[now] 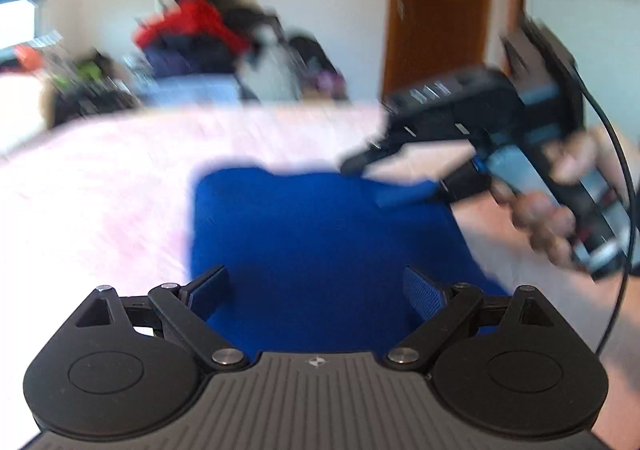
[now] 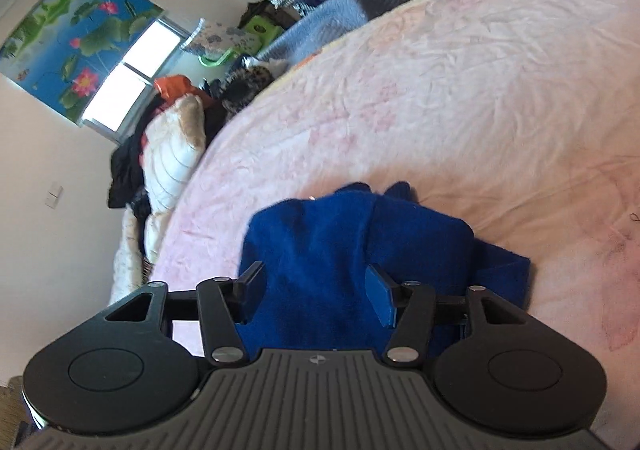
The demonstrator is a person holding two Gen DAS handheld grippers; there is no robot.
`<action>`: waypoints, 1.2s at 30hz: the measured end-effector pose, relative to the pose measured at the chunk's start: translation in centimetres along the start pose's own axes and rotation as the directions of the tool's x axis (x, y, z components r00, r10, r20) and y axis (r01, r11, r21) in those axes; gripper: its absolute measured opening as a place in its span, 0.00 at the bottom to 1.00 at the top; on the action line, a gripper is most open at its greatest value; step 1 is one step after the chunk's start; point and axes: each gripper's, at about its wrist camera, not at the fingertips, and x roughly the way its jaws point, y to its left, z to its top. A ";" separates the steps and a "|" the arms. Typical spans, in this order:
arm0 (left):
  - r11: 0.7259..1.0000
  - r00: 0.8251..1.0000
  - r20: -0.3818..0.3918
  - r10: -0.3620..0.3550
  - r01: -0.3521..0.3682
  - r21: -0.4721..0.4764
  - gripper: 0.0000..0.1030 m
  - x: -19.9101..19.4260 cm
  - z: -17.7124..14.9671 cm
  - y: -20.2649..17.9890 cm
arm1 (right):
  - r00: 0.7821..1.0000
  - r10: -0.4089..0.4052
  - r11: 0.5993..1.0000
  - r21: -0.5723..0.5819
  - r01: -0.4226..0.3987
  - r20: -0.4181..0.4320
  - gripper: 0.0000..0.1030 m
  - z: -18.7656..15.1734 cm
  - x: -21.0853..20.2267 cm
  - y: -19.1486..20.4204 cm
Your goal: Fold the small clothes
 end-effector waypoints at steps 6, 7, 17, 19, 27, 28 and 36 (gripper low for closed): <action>1.000 1.000 0.011 -0.002 0.002 0.006 0.94 1.1 -1.6 0.2 | 0.998 -0.051 0.992 0.116 0.049 0.021 0.01 -1.2 0.2 -4.6; 0.999 0.999 0.027 -0.017 0.019 -0.043 0.94 0.2 -1.3 1.1 | 0.999 -0.050 0.991 0.125 0.047 0.020 0.02 -1.4 -0.2 -4.6; 0.733 0.955 -0.037 -0.294 0.201 -0.650 0.94 -1.0 -1.7 16.6 | 0.996 -0.045 0.982 0.187 0.030 0.074 0.67 -1.6 -5.9 -6.8; 0.645 0.925 -0.028 -0.380 0.243 -0.724 0.94 0.4 -3.0 17.5 | 0.997 -0.046 0.982 0.186 0.035 0.054 0.70 -2.0 -5.5 -7.3; 0.562 0.813 -0.019 -0.582 0.385 -0.732 0.94 0.6 -5.2 14.3 | 0.999 0.032 0.986 0.165 -0.038 0.041 0.78 -0.8 -3.1 -6.6; 0.549 0.808 -0.026 -0.589 0.376 -0.746 0.94 0.9 -5.1 14.6 | 0.998 0.038 0.986 0.160 -0.045 0.045 0.78 -0.7 -2.8 -6.5; 0.534 0.805 -0.060 -0.591 0.334 -0.777 0.94 5.1 -1.4 15.5 | 0.993 0.120 0.979 0.165 -0.120 0.006 0.77 -1.1 -1.7 -6.2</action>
